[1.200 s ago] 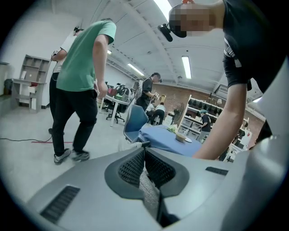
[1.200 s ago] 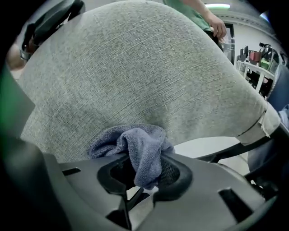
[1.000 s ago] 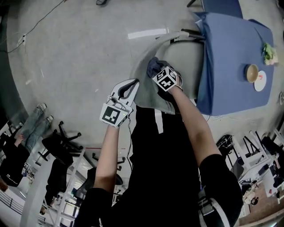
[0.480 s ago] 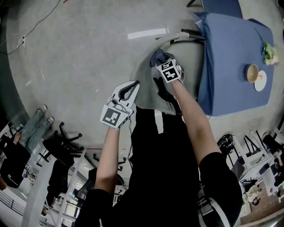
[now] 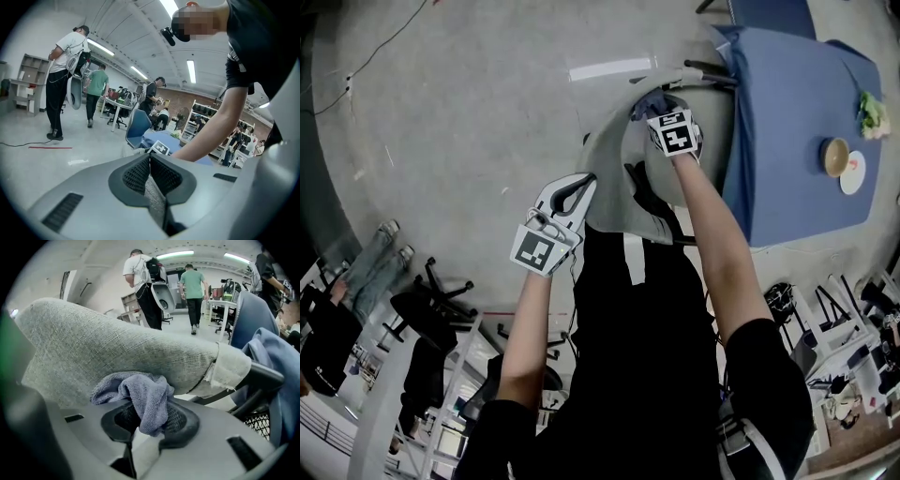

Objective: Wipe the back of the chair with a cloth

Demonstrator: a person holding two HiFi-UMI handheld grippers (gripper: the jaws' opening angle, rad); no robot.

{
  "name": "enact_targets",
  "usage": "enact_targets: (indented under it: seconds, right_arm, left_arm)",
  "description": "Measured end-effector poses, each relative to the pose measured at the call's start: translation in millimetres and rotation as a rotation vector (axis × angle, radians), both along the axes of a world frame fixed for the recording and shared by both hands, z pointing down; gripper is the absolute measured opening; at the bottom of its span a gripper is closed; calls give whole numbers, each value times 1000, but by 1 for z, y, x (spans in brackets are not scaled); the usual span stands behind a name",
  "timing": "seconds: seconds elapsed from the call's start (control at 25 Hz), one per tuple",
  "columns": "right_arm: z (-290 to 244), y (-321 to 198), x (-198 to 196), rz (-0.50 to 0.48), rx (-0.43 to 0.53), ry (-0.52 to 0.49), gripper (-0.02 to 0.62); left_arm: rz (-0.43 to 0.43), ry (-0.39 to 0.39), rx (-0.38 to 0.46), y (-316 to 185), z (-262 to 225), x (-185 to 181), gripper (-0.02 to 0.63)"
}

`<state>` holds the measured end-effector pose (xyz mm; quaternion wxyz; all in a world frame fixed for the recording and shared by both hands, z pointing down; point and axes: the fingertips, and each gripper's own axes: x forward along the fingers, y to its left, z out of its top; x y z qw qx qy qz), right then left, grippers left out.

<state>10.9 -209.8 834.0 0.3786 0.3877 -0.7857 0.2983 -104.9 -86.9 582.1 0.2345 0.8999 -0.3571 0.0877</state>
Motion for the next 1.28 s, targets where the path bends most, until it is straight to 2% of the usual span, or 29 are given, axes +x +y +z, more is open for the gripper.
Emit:
enact_targets:
  seconds: [0.12, 0.28, 0.56, 0.72, 0.92, 1.28]
  right_arm:
    - [1, -5, 6, 14, 11, 8, 121]
    - [-2, -11, 17, 81, 21, 4, 121]
    - [-19, -19, 33, 89, 52, 31, 121]
    - [-36, -20, 34, 88, 73, 23, 120]
    - [-62, -18, 37, 69, 93, 18, 120]
    - [-117, -20, 45, 64, 153, 6, 120]
  left_arm:
    - [8, -2, 0, 1, 1, 1, 26]
    - [25, -10, 5, 1, 1, 1, 26]
    - [54, -32, -15, 4, 3, 0, 26]
    - [90, -83, -57, 10, 9, -1, 26]
    - [68, -58, -76, 9, 4, 0, 26]
    - [29, -96, -131, 8, 2, 1, 26]
